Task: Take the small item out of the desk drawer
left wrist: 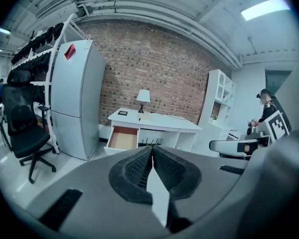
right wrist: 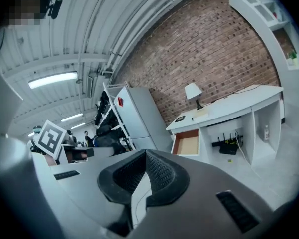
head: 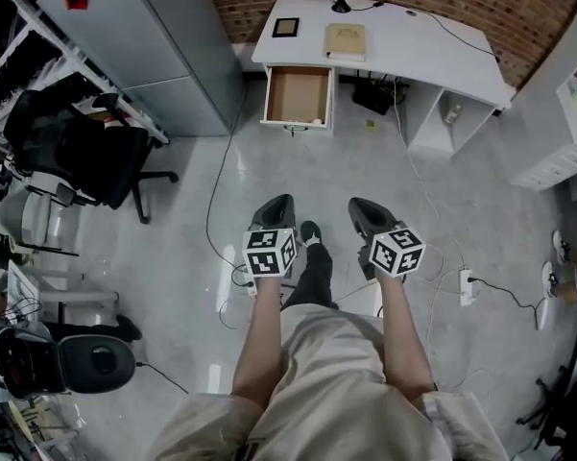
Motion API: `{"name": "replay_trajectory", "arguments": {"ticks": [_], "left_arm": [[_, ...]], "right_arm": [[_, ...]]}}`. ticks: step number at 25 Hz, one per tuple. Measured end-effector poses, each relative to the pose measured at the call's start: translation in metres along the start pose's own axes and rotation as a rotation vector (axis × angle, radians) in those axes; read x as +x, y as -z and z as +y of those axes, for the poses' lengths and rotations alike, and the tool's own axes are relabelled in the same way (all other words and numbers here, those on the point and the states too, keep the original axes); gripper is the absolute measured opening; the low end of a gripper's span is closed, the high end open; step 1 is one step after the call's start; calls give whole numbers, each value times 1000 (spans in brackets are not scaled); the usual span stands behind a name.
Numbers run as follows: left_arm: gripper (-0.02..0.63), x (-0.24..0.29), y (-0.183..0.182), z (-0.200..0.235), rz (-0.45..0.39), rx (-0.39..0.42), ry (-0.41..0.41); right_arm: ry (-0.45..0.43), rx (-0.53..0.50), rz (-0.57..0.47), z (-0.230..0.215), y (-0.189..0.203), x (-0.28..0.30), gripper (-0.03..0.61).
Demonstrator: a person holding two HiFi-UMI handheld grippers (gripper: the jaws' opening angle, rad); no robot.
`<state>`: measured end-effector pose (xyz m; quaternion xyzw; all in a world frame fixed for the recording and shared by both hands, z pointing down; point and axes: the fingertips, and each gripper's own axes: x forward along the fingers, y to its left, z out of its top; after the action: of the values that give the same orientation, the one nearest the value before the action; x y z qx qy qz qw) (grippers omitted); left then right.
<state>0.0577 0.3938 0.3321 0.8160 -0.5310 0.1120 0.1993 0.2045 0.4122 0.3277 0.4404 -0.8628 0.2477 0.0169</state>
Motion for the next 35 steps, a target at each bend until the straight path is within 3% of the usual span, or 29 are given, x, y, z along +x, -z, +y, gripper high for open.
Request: {"name": "replay_trajectory", "arguments": {"ticks": [18,28,35], "left_arm": [[21,178,-80,73,61,-20,25],[21,270,-109,132,114,-47,38],[21,317,-105,160,130,-63,37]], "right_arm": [[-58,84,5,-94,-85,160,25],[-37,105,70,-142,-107,268,25],[-39,88,145,-171,-94,322,25]]}}
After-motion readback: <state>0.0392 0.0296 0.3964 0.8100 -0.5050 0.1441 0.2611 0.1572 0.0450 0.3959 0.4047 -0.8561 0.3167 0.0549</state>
